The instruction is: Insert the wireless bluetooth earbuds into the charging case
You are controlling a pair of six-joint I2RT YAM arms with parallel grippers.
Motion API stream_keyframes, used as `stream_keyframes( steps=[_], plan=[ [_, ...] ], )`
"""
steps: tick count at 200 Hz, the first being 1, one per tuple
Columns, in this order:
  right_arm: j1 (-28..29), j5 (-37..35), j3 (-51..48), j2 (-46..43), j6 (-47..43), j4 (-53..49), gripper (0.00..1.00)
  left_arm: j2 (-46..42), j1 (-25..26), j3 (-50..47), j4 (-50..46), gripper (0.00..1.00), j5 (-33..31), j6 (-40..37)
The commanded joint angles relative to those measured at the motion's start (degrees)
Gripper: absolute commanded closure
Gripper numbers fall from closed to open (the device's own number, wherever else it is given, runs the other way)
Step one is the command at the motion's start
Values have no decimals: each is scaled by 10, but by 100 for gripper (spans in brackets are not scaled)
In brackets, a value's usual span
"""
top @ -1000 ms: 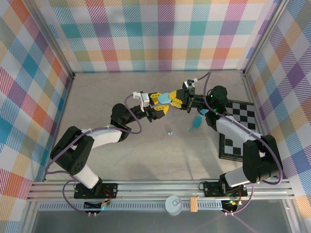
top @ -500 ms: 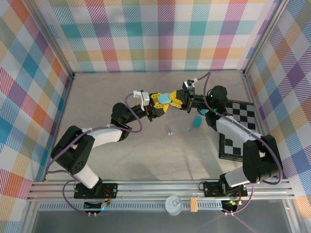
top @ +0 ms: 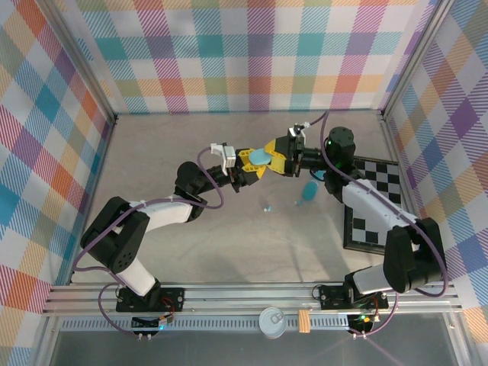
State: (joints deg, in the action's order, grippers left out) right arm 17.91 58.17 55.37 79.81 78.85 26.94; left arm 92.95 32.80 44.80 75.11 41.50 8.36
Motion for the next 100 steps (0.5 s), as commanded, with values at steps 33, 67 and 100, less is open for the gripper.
stream_keyframes(
  steps=[33,67,100],
  plan=[
    [-13,-60,163,-45,-439,-476,23,-32,-20,-28,25,65,41,18],
    [-1,-112,233,-63,-721,-641,16,-31,-33,-46,25,66,74,48],
    [60,-216,233,-82,-950,-669,9,-35,-35,-64,23,65,101,61]
  ],
)
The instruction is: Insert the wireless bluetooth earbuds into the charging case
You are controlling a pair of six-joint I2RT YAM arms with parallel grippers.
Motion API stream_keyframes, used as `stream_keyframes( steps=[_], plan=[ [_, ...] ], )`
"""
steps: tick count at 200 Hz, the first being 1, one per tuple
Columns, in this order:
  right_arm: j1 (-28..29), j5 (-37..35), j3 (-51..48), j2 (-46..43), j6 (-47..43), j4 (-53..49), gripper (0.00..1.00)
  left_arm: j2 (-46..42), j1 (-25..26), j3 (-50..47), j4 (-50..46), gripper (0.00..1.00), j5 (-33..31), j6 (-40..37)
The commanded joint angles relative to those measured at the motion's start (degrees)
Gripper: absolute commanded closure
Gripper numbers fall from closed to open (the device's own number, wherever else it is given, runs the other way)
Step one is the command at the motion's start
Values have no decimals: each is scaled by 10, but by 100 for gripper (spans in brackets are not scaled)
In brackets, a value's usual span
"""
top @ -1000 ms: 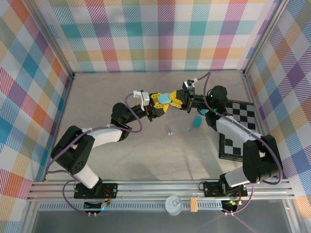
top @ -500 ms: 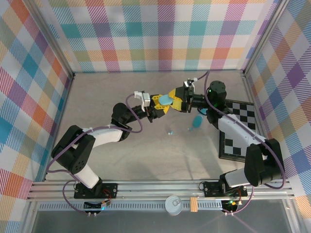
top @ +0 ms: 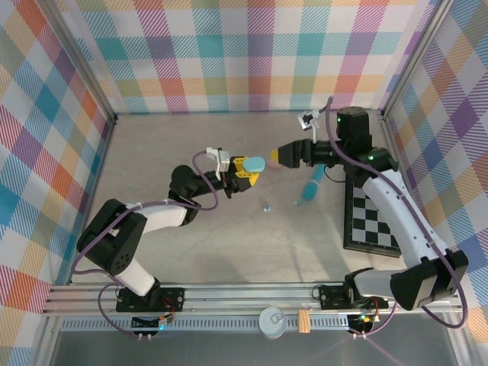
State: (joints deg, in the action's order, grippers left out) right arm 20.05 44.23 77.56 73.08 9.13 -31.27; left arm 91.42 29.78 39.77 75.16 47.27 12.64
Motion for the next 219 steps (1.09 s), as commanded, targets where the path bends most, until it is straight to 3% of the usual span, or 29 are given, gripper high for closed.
stream_keyframes(
  steps=[1,27,49,100,219],
  plan=[
    [41,-78,10,-15,-258,-87,9,-20,-5,-14,23,65,44,18],
    [90,-119,13,5,-351,-69,7,-28,-5,-22,23,66,50,18],
    [102,-126,37,43,-369,-69,7,-32,-5,-24,23,65,49,15],
    [103,-149,62,85,-345,-47,8,-36,-5,-26,23,65,53,19],
    [101,-183,86,94,-276,-17,11,-38,-5,-35,23,65,58,4]
  ],
)
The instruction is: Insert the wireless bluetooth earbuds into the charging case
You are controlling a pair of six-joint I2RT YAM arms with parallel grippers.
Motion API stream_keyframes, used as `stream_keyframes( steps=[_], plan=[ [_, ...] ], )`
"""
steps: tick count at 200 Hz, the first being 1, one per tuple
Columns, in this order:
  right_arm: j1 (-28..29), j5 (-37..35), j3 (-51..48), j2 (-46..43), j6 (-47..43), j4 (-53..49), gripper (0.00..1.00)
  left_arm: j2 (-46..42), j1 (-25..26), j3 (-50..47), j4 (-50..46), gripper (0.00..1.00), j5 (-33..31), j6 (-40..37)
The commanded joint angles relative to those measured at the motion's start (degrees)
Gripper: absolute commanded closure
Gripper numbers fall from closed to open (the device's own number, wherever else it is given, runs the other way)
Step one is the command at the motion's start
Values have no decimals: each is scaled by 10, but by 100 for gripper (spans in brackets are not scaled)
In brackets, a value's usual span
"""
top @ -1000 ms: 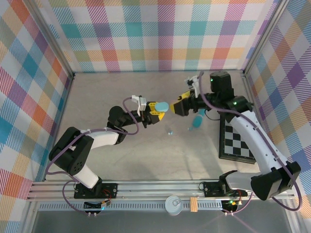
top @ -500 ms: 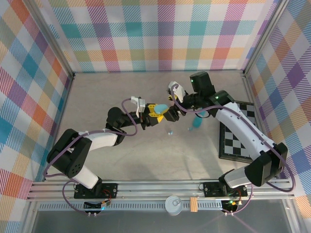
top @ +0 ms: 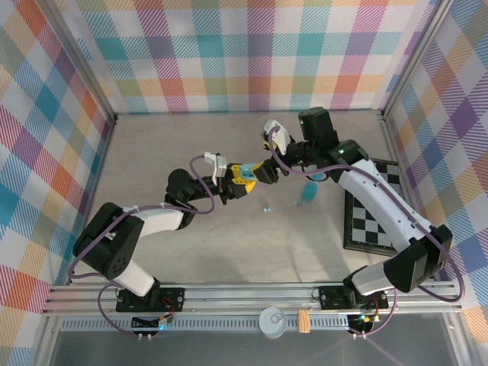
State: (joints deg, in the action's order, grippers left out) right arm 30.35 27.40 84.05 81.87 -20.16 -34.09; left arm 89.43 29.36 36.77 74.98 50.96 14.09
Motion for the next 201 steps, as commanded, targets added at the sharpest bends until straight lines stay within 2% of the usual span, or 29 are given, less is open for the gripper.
stream_keyframes(
  steps=[1,29,55,93,116,135,158,201],
  plan=[
    [-2,-15,22,6,18,11,11,-18,-1,-4,25,65,21,-11],
    [-2,-42,40,18,49,11,11,-23,-1,-5,25,65,24,-14],
    [-2,-33,48,18,63,13,11,-26,-1,-10,25,65,23,-15],
    [-2,12,43,1,52,6,10,-32,-3,-17,25,65,16,-20],
    [-10,55,1,-40,80,58,9,-32,-10,-24,25,65,7,-28],
    [-38,89,-52,-83,151,132,8,-38,-19,-30,25,65,-2,-35],
    [-94,68,-120,-119,297,190,10,-46,-28,-36,23,65,-7,-43],
    [-166,-33,-239,-138,510,155,16,-46,-34,-39,21,65,-3,-52]
  ],
)
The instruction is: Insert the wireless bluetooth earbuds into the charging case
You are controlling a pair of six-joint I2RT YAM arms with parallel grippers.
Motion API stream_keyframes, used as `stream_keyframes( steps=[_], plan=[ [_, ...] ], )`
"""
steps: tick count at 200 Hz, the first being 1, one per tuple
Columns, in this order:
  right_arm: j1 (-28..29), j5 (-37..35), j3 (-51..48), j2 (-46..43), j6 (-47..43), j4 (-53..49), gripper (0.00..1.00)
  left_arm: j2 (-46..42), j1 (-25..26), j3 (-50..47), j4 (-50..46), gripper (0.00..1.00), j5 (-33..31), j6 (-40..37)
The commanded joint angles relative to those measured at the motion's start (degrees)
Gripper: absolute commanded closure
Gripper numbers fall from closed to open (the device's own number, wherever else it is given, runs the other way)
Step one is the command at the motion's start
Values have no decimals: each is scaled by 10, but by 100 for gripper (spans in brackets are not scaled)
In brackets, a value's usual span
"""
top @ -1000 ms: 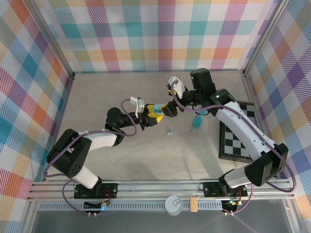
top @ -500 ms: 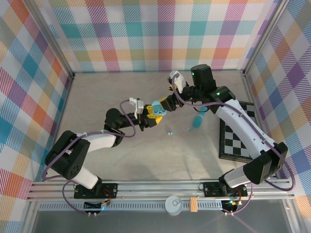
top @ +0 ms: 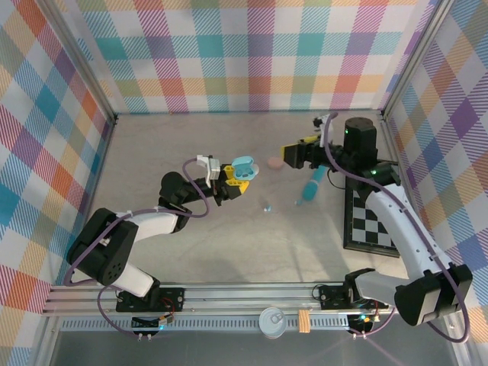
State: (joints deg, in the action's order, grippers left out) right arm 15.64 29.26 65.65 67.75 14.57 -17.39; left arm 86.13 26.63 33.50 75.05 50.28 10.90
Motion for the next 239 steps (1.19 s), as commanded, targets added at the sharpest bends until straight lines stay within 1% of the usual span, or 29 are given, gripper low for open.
stream_keyframes(
  steps=[1,17,27,50,83,120,145,167,186,239],
  plan=[
    [-19,-53,-58,3,165,-14,16,-13,-7,-6,20,65,3,-20],
    [-22,-88,-101,2,202,-40,17,-15,-7,-8,20,65,-1,-25],
    [-29,-93,-137,2,237,-35,19,-17,-7,-9,20,65,-2,-28],
    [-38,-83,-220,15,317,33,25,-19,-7,-7,19,65,-1,-30],
    [-38,-85,-281,63,381,115,33,-20,-7,-7,18,65,0,-30],
    [-38,-102,-309,108,403,171,43,-24,-7,-8,17,65,-1,-30],
    [-38,-95,-310,143,410,209,46,-24,-7,-7,16,65,0,-28],
    [-37,-102,-308,165,413,226,50,-25,-6,-7,16,65,1,-27],
    [-38,-112,-303,181,410,221,54,-26,-7,-8,16,65,1,-27],
    [-38,-123,-302,201,404,223,55,-29,-7,-9,15,65,0,-25]
  ],
)
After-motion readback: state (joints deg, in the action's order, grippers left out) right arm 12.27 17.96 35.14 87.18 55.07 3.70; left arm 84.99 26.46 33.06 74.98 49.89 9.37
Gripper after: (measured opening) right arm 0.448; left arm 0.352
